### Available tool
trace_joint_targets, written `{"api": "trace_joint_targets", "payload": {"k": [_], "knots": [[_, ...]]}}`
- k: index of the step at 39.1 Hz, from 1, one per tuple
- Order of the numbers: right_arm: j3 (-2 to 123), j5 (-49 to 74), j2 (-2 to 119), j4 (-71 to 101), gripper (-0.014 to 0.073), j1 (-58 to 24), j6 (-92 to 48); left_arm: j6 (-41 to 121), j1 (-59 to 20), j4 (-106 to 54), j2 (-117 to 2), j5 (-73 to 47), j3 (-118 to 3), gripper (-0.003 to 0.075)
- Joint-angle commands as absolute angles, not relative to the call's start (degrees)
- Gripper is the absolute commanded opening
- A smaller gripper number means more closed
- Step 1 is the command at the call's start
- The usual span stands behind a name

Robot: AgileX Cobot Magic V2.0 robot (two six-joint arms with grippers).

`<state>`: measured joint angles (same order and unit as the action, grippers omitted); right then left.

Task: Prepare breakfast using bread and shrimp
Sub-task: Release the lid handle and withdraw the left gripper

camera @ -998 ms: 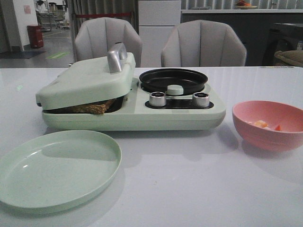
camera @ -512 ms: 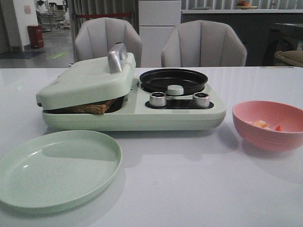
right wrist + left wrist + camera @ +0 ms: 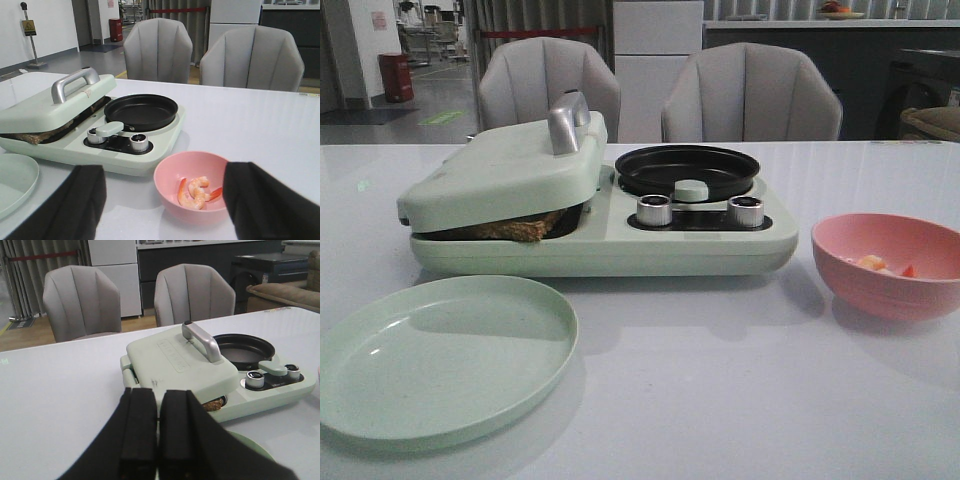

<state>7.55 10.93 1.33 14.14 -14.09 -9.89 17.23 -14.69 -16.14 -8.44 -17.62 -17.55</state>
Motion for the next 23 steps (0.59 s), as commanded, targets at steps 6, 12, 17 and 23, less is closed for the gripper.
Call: {"api": "trace_joint_targets", "payload": {"k": [6, 12, 17, 23], "knots": [[9.1, 4.0, 2.0, 14.4, 0.0582, -14.0, -10.0, 16.5, -15.1, -17.7, -7.9, -11.6, -18.3, 0.0117], [9.1, 3.7, 2.0, 19.1, 0.0582, -14.0, -10.0, 16.5, -15.1, -18.2, -7.9, -11.2, -17.8, 0.0116], [9.9, 1.9, 2.0, 24.3, 0.0582, -14.0, -10.0, 16.5, -15.1, -18.2, -7.9, -10.9, -17.8, 0.0115], [14.9, 9.6, 5.5, 23.4, 0.0582, -14.0, -11.2, 16.5, -15.1, -18.2, -7.9, -10.5, -17.8, 0.0115]]}}
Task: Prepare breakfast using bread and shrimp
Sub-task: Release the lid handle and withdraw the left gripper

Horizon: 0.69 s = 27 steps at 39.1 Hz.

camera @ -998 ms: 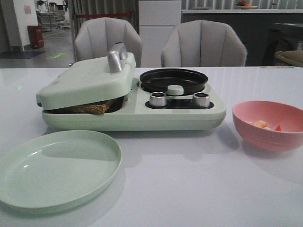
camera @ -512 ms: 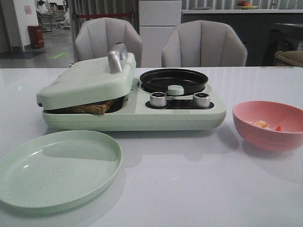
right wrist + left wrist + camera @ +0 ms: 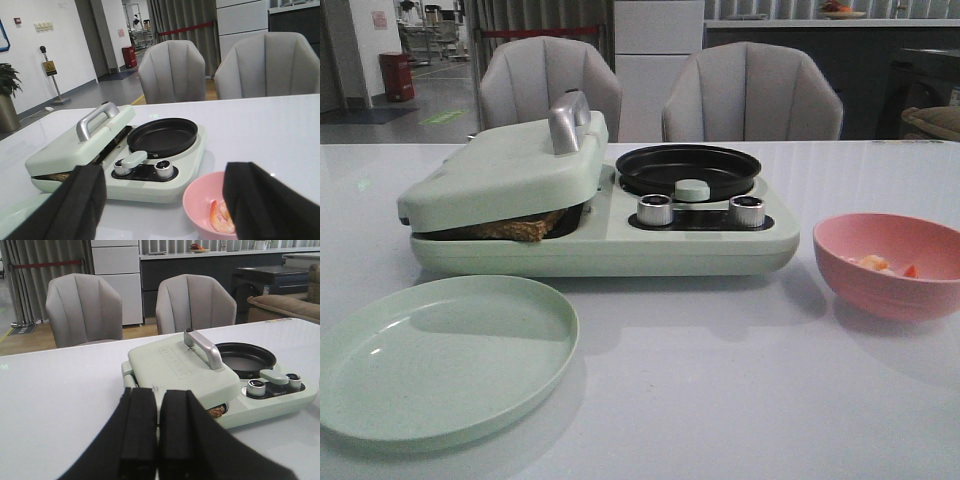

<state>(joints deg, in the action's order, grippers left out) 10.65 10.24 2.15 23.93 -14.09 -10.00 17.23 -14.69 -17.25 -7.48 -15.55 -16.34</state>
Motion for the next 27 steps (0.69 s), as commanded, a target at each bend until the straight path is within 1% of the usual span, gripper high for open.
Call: {"api": "trace_joint_targets", "payload": {"k": [1, 11, 19, 24, 27], "knots": [[15.9, 10.3, 6.5, 22.4, 0.0582, -14.0, -11.3, 16.5, -15.1, -18.2, -7.9, -10.4, -17.8, 0.0115], [23.9, 13.2, 22.8, 20.5, 0.0582, -14.0, -11.2, 16.5, -15.1, -18.2, -7.9, -10.4, -17.8, 0.0115], [33.2, 17.2, 40.8, 20.5, 0.0582, -13.6, -11.2, 16.5, -15.1, -18.2, -7.9, -10.1, -17.8, 0.0114], [39.8, 20.5, 51.6, 20.7, 0.0582, -11.0, -11.2, 16.5, -15.1, -18.3, -7.9, -10.1, -17.8, 0.0114], [43.5, 23.4, 57.1, 20.9, 0.0582, -7.8, -11.2, 16.5, -15.1, -18.3, -7.9, -10.1, -17.8, 0.0114]]}}
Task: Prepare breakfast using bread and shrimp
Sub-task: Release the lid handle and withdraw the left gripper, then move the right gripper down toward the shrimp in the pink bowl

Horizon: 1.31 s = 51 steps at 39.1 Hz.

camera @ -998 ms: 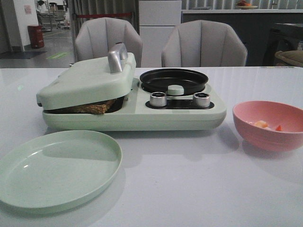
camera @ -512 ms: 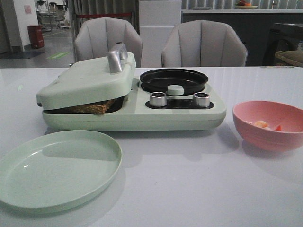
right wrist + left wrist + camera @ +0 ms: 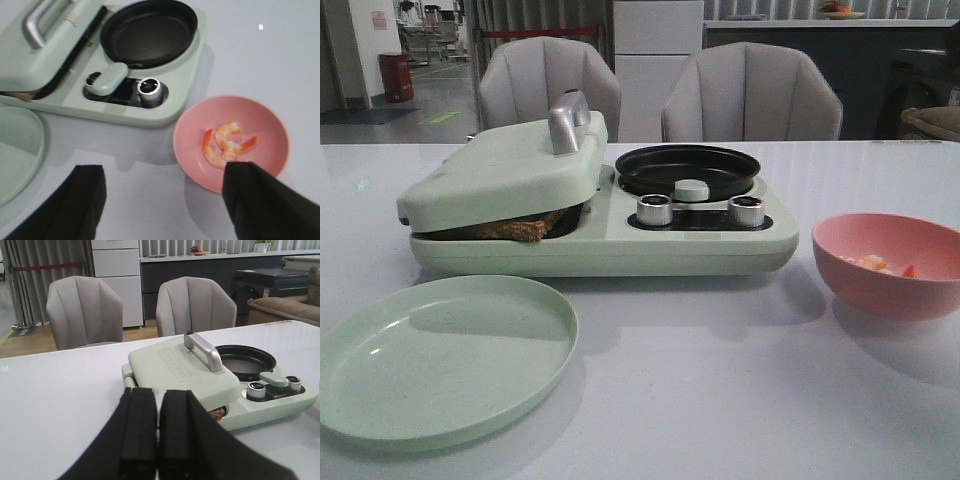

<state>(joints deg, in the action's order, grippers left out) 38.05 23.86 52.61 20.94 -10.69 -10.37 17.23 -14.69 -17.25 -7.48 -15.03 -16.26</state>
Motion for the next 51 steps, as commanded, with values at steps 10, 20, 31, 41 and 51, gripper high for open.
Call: {"api": "trace_joint_targets", "payload": {"k": [10, 20, 31, 41, 51], "knots": [[52.7, 29.8, 72.1, 22.7, 0.0582, 3.2, -11.2, 16.5, -15.1, -18.3, -7.9, -10.1, -17.8, 0.0114], [59.8, 29.7, 84.4, 22.5, 0.0582, 6.2, -12.1, 16.5, -15.1, -18.3, -7.9, -10.1, -17.8, 0.0114], [66.5, 30.6, 96.6, 22.3, 0.0582, 6.2, -13.7, 16.5, -15.1, -18.3, -7.9, -10.1, -17.8, 0.0114], [69.7, 33.0, 103.1, 22.3, 0.0580, 6.2, -13.7, 16.5, -15.1, -18.3, -7.9, -10.1, -17.8, 0.0114], [69.7, 32.4, 104.9, 22.3, 0.0224, 6.2, -13.8, 16.5, -15.1, -18.3, -7.9, -10.1, -17.8, 0.0114]]}}
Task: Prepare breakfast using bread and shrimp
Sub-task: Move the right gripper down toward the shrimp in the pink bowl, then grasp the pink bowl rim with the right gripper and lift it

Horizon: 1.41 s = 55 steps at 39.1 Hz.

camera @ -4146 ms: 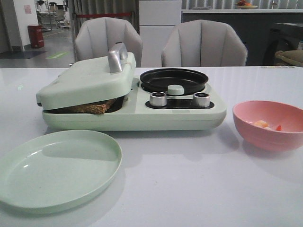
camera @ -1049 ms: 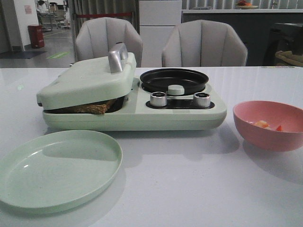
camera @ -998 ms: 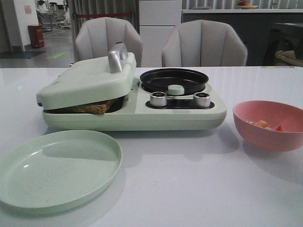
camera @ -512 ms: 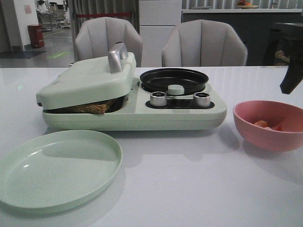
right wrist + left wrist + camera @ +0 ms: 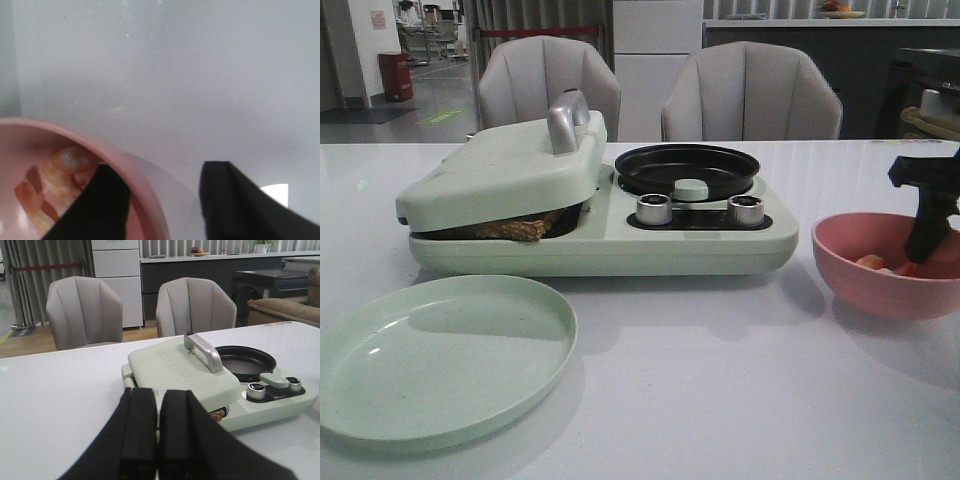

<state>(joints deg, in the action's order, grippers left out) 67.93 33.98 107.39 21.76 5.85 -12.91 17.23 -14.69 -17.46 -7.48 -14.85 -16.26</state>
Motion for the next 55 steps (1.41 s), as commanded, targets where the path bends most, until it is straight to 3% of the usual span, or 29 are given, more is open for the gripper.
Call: {"api": "trace_joint_targets", "payload": {"k": [1, 3, 21, 30, 42, 55], "knots": [[69.7, 32.2, 104.9, 22.3, 0.0182, 6.2, -13.8, 16.5, -15.1, -18.3, -7.9, -10.1, -17.8, 0.0114], [69.7, 31.9, 104.9, 22.3, 0.0134, 6.2, -13.8, 16.5, -15.1, -18.3, -7.9, -10.1, -17.8, 0.0114], [81.5, 37.8, 103.7, 23.0, 0.0142, 6.1, -13.8, 16.5, -15.1, -18.3, -7.9, -10.1, -17.8, 0.0114], [88.5, 33.0, 101.6, 25.8, 0.0142, 2.5, -16.0, 16.5, -15.1, -18.3, -7.9, -10.1, -17.8, 0.0114], [88.5, 11.1, 100.4, 25.9, 0.0142, -7.2, -19.4, 16.5, -15.1, -18.3, -7.9, -10.1, -17.8, 0.0114], [76.5, -31.9, 101.6, 22.1, 0.0141, -15.5, -19.4, 16.5, -15.1, -18.3, -7.9, -10.1, -17.8, 0.0114]]}}
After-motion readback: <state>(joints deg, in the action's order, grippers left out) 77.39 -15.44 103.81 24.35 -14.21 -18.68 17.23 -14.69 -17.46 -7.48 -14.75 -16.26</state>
